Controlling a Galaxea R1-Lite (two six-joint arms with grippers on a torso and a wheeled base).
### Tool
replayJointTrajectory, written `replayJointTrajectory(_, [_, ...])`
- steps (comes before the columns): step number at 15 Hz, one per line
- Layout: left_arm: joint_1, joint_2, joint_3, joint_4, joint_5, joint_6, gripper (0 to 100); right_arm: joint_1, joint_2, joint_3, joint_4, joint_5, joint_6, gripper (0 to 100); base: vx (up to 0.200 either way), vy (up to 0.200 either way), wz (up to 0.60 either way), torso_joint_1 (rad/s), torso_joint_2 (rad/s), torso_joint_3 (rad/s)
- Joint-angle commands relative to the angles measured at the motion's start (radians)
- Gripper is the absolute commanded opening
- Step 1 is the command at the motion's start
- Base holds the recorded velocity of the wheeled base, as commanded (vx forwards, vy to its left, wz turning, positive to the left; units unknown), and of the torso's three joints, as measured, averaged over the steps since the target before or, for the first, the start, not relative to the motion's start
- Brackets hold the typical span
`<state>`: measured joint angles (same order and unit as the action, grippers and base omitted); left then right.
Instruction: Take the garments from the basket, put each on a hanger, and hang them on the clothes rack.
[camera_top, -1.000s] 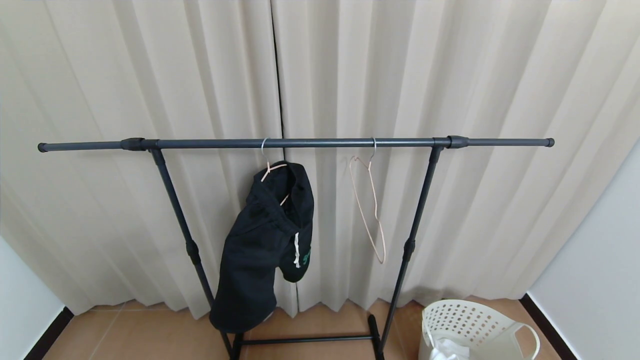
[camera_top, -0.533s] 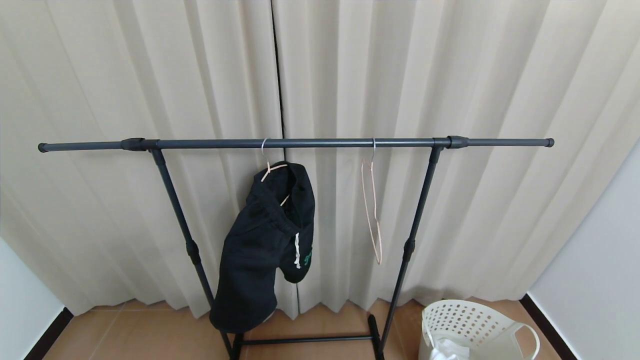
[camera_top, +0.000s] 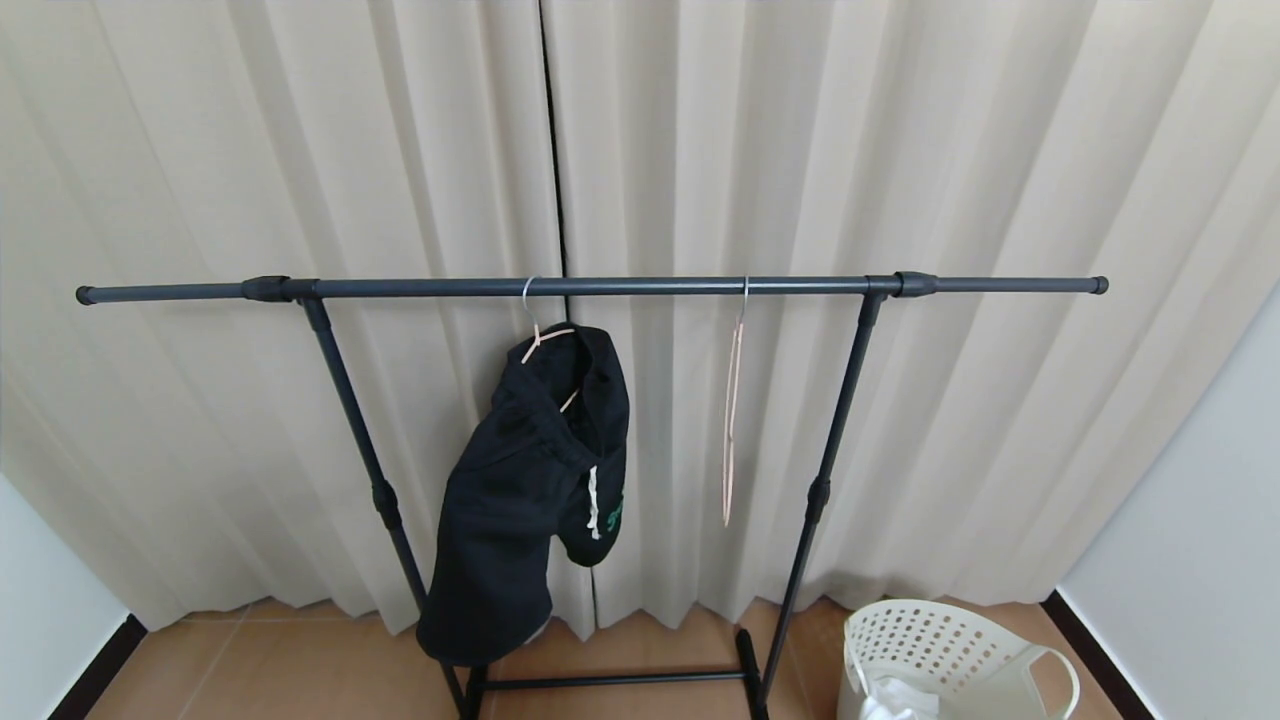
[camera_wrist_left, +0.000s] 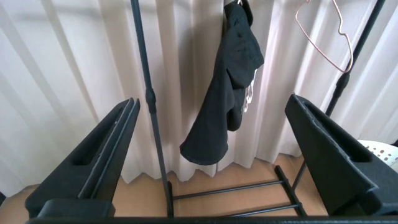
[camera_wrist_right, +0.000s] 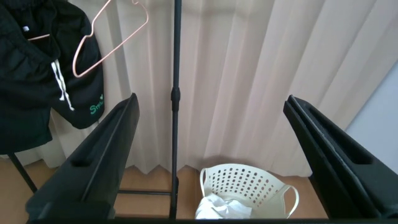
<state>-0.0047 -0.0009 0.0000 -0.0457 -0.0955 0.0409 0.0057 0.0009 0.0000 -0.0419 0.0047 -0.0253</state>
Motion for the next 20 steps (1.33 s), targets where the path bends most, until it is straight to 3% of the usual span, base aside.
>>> replayJointTrajectory(1, [0.0, 0.001, 0.0, 0.0, 0.0, -0.003, 100, 0.0, 0.001, 0.0, -0.001, 0.0, -0.001, 100, 0.0, 0.0, 0.0, 0.0, 0.0, 0.0])
replayJointTrajectory(6, [0.0, 0.001, 0.0, 0.0, 0.005, -0.013, 100, 0.0, 0.001, 0.0, 0.0, 0.003, -0.004, 100, 0.0, 0.0, 0.0, -0.016, 0.03, 0.02])
replayJointTrajectory(20, [0.0, 0.001, 0.0, 0.0, 0.002, -0.01, 100, 0.0, 0.001, 0.0, 0.0, 0.005, 0.001, 100, 0.0, 0.0, 0.0, -0.141, 0.34, 0.195])
